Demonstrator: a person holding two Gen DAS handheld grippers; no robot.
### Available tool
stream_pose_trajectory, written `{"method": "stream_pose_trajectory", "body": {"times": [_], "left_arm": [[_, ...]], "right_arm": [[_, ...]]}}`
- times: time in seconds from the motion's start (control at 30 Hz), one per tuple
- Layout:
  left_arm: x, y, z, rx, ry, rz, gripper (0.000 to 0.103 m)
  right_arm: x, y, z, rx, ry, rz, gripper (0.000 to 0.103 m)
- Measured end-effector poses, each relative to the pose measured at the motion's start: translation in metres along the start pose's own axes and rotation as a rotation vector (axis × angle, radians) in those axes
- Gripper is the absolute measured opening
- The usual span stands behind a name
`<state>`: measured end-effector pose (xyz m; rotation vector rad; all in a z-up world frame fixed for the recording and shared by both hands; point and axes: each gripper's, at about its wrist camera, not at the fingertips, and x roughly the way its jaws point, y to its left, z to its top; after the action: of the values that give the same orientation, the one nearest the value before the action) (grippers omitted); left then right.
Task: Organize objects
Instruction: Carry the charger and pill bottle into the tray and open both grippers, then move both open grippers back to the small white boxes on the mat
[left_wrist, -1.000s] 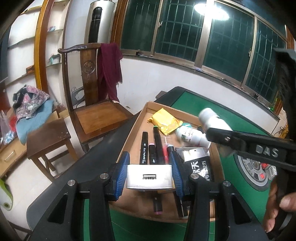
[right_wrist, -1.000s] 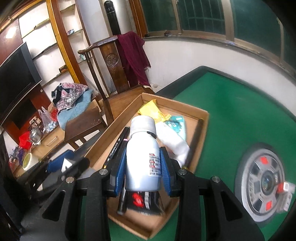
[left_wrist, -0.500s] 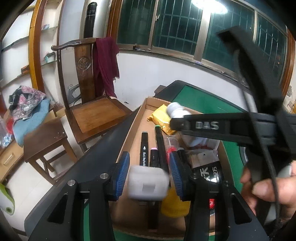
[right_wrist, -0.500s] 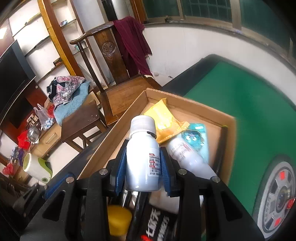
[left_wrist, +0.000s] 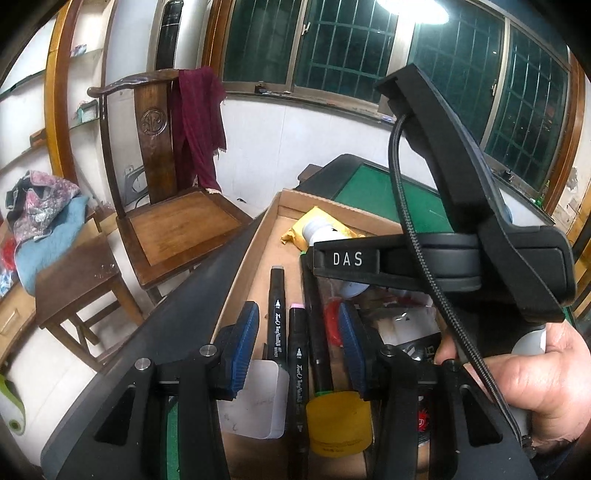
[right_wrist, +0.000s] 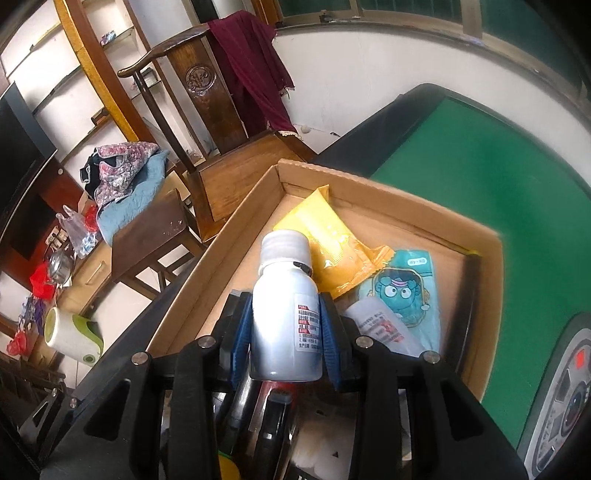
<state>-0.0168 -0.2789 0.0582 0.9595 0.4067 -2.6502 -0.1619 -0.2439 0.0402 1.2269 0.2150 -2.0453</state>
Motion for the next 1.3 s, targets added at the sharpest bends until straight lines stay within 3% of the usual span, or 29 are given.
{"method": "stream_pose_trajectory", "body": {"times": [0.33,0.53,0.7,0.83,0.87,1.07,1.13,1.23,1.3], "left_arm": [[-0.001,0.001,-0.006,-0.019,0.030,-0.001,0.041],[-0.012,-0.006,-0.014,-0.029,0.039,-0.017,0.041],[-0.036,-0.023,-0.022,-0.031,-0.006,-0.044,0.041],[-0.051,-0.054,-0.031,-0.001,-0.019,-0.088,0.050],[-0.052,-0.062,-0.033,0.011,-0.020,-0.099,0.050],[-0.054,-0.139,-0.060,0.167,0.042,-0.175,0.050],[-0.053,-0.160,-0.069,0.213,0.071,-0.195,0.050],[-0.053,-0.186,-0.080,0.259,0.104,-0.226,0.050],[-0.056,-0.199,-0.087,0.290,0.114,-0.229,0.050]], "right_arm": [[-0.004,-0.001,-0.003,0.004,0.038,0.005,0.034],[-0.041,-0.015,-0.026,0.053,-0.021,0.074,0.034],[-0.087,-0.048,-0.064,0.128,-0.088,0.133,0.034],[-0.135,-0.091,-0.107,0.186,-0.162,0.064,0.040],[-0.144,-0.102,-0.116,0.205,-0.173,0.047,0.044],[-0.199,-0.178,-0.174,0.332,-0.242,-0.025,0.044],[-0.217,-0.211,-0.179,0.374,-0.271,-0.060,0.044],[-0.233,-0.274,-0.177,0.465,-0.336,-0.182,0.044],[-0.220,-0.314,-0.160,0.469,-0.294,-0.225,0.044]]}}
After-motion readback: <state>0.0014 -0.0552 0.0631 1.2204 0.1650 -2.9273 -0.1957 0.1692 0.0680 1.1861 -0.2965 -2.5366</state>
